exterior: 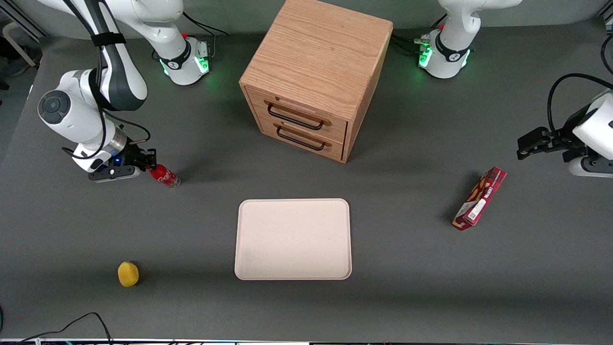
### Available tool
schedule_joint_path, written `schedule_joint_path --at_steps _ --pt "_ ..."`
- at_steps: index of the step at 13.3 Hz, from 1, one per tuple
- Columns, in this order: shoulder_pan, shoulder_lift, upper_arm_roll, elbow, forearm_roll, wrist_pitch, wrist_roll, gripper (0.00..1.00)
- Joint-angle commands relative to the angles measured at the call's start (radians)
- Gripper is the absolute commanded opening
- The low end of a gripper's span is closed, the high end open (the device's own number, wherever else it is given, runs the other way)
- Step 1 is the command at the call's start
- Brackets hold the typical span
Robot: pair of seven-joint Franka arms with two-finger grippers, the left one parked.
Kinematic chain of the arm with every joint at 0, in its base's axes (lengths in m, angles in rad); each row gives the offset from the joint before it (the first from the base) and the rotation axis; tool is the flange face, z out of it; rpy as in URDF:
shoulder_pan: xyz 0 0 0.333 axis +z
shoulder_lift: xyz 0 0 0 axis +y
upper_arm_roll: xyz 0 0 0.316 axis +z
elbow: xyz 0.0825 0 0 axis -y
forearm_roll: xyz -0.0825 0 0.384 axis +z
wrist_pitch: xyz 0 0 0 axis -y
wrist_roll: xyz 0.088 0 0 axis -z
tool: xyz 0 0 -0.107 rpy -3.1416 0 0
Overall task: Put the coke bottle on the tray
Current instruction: 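Carry the bottle with the right gripper over the cream tray's edge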
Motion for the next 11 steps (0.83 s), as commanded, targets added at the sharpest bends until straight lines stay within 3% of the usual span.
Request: schedule_joint_path --at_steps 1,5,8,11 --pt "0.01 0.025 0.023 0.102 0.025 -0.039 0.007 0.0" --pt "0.035 0.299 0.093 0.588 0.022 -0.301 0.134 0.0" --pt "0.162 0.543 0.083 0.932 -0.001 -0.387 0.286 0.0" --pt "0.262 0.719 0.081 1.144 -0.105 -0.387 0.405 0.0"
